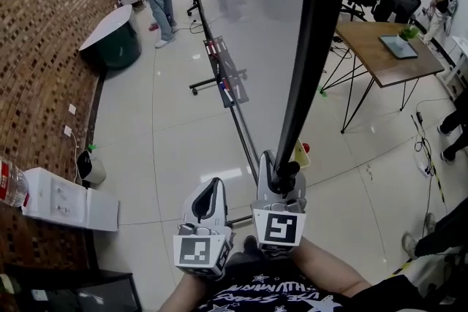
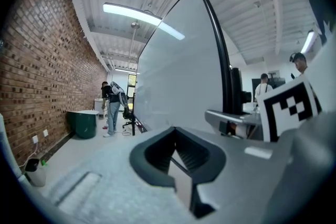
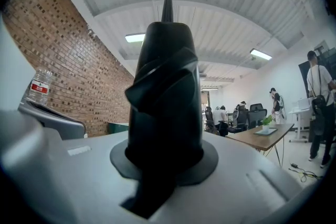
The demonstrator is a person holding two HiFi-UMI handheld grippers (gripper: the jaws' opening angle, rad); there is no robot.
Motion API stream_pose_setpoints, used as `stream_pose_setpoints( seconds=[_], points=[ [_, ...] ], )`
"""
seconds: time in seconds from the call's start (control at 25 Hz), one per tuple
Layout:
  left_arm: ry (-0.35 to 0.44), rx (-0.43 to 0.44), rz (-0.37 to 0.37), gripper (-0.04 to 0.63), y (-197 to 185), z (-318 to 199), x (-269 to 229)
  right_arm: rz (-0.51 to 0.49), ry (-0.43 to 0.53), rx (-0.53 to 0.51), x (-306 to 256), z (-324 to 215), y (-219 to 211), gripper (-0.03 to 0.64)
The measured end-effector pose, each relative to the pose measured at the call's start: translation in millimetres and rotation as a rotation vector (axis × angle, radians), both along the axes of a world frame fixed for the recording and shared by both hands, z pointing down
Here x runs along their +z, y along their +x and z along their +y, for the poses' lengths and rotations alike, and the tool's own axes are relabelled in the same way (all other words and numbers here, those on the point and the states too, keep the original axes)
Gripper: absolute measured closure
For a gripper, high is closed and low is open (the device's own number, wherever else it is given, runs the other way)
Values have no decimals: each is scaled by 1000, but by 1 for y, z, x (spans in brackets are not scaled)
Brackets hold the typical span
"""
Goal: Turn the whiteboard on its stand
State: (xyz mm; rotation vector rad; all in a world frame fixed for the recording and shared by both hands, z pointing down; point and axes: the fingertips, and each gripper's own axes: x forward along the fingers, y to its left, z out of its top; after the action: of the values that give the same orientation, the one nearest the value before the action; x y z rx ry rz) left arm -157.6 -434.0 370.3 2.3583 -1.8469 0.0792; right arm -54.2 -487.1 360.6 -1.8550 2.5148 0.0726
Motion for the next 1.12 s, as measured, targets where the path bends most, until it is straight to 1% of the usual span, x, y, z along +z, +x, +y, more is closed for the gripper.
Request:
stream_pose_setpoints(
  seconds=[0.12,0.32,0.44,0.64,0.88,0.96,1.12],
  points=[
    [-1,-22,-10,589,4,11,0,5,0,5,0,5,6,534],
    [-22,-96,-14,589,-1,34,-6,3,-10,-6,3,17,3,534],
    [-29,-107,-13,589,0,43,-4,4,-7,-7,3,22,5,534],
    [-49,-91,-16,589,3,61,3,6,-8,-10,2,37,8,534],
    [-35,-14,3,589,15,84,10,14,-13,-35,1,58,-9,532],
    [-39,-10,8,590,16,92,9,8,-15,-28,1,66,-15,532],
    [-22,-1,20,589,13,109,7,-4,-15,-16,0,81,-20,532]
  ],
)
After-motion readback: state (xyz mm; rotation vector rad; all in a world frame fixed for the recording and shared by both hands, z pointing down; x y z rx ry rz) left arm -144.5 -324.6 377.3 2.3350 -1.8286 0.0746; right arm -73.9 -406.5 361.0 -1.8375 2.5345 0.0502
